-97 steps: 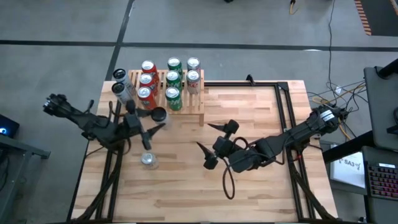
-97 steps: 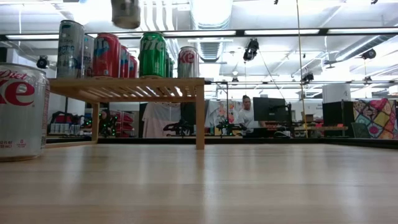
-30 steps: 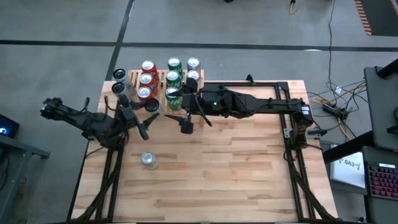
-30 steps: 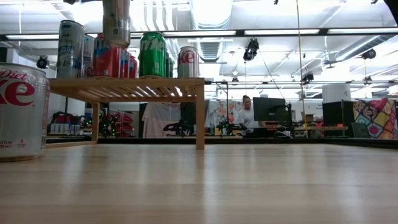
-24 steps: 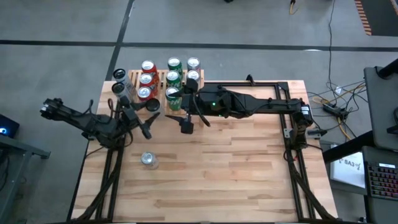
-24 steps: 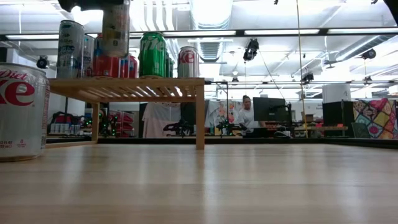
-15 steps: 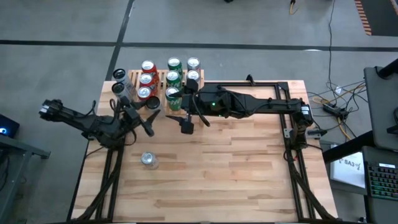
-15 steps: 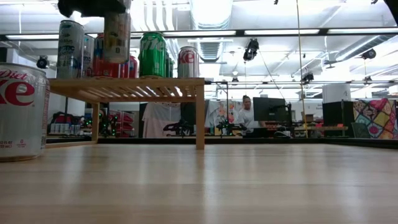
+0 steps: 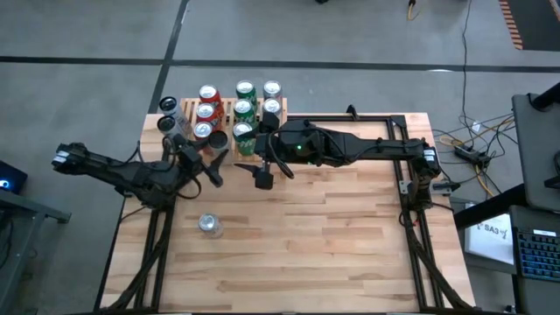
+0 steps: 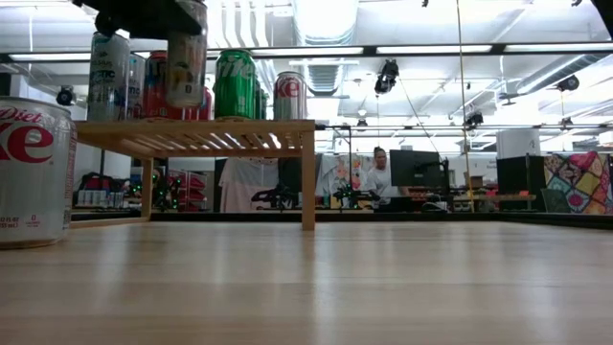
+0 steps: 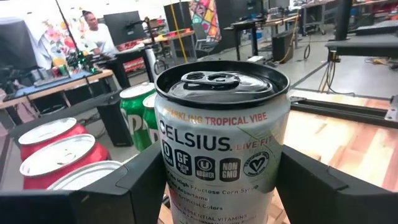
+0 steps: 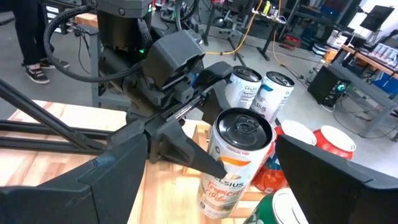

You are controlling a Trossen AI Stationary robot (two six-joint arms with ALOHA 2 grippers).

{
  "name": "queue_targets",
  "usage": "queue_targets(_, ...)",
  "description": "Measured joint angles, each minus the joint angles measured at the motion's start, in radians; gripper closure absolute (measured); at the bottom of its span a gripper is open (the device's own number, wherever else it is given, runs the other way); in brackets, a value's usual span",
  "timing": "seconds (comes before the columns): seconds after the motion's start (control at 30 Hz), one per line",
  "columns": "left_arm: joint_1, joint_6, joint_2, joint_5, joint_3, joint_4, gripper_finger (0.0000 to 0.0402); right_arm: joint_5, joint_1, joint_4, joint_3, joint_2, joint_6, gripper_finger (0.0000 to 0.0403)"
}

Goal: Place canned beverage on shelf
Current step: Put the white and yellow soda can on the shelf aligned with the other white and yellow soda can

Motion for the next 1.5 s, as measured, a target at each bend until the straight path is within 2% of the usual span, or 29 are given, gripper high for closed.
queue_targets(0.2,0.002,-0.047,0.016,-0.003,0.0,0.001,0.0164,0.0,0.0,-0.005,-0.002,0.0,0.0,0.006)
queue_targets(0.37,0.002,-0.061,0.026,-0.062,0.0,0.0,0.0164,0.0,0.0,-0.006,-0.004,0.0,0.0,0.006)
queue_targets(0.73,0.004,-0.084,0.062,-0.101,0.0,0.008,0.0164,0.001,0.0,-0.006,-0.007,0.0,0.0,0.006)
queue_targets(1.5,0.052,-0.136,0.115,-0.107,0.0,0.054,0.0155,0.001,0.0,-0.013,-0.009,0.0,0.0,0.006)
